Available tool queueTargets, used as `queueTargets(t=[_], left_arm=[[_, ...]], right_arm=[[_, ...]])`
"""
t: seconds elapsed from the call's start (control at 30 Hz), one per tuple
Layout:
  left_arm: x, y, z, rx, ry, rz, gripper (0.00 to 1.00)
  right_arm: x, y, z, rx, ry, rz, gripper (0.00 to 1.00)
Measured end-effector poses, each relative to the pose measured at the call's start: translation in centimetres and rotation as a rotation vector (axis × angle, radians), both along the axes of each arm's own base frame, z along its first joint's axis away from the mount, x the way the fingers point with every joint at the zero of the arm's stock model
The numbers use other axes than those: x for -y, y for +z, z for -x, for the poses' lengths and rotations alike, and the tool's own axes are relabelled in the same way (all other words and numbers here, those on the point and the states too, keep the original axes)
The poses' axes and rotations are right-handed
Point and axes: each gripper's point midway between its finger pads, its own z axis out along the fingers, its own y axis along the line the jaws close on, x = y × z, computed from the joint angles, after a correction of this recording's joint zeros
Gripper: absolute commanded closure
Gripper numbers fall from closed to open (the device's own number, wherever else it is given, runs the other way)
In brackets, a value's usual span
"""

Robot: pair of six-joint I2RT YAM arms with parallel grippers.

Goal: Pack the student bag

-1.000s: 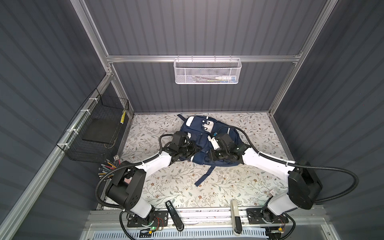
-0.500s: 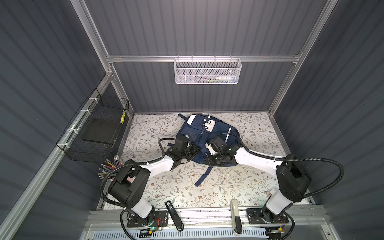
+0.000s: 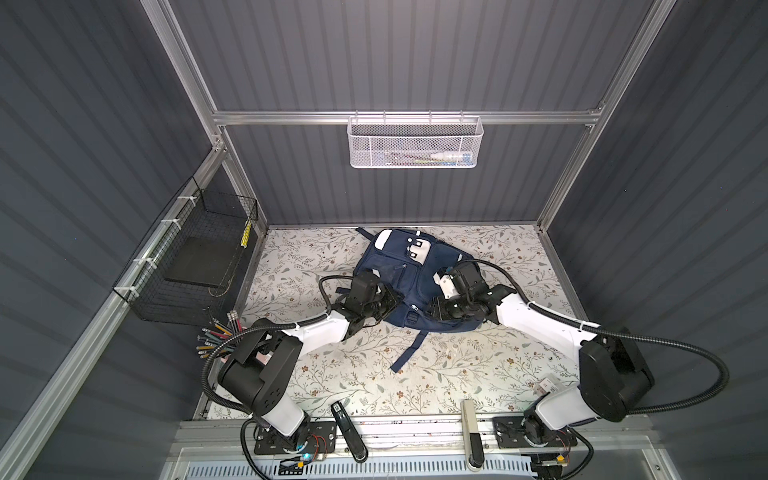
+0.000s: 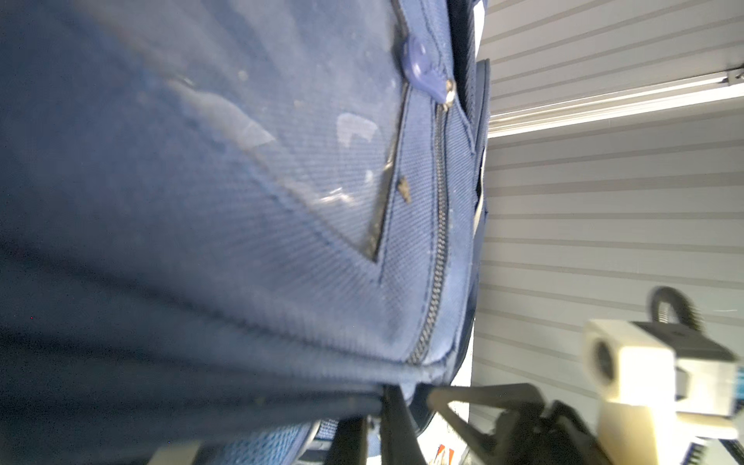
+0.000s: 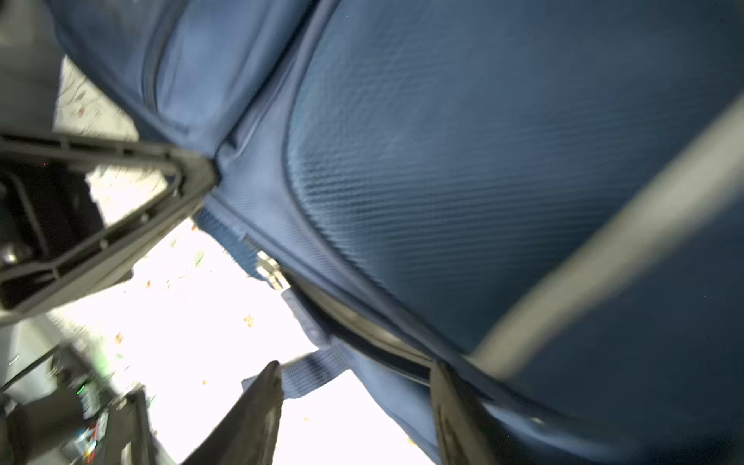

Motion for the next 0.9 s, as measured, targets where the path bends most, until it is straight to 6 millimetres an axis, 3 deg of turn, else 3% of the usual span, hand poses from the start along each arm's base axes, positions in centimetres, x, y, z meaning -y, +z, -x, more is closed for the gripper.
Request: queueTargets(t=[0.17, 0.3, 0.4, 0.53, 0.57, 0.67, 0.9], left_arm=[[0.3, -2.4, -0.2, -0.022, -0.003, -0.001, 0.91], [0.4, -2.5, -0.3, -0.015, 0.001, 0.014, 0.91], [0.4, -2.5, -0.4, -0.016, 0.002, 0.015, 0.92], [0.5, -2.5, -0.3, -0.016, 0.002, 0.015, 0.92], [0.5, -2.5, -0.3, -0.016, 0.002, 0.015, 0.92], [0.5, -2.5, -0.3, -0.017, 0.002, 0.015, 0.92], [0.5, -2.5, -0.3, -0.019, 0.003, 0.016, 0.92]], right_arm=[[-1.9, -2.0, 0.5, -0.054, 0.060, -0.039, 0.41], [-2.8, -2.5, 0.5, -0.058, 0.084, -0.043, 0.45], [-3.4, -2.6, 0.2, -0.041, 0.093, -0.025, 0.53], [-3.8, -2.5, -0.7, 0.004, 0.086, 0.030, 0.75], [-3.9, -2.6, -0.8, 0.011, 0.083, 0.040, 0.76], [-3.6, -3.0, -1.0, 0.014, 0.065, 0.068, 0.69], [-3.1, -4.0, -1.1, 0.003, 0.044, 0.102, 0.69]])
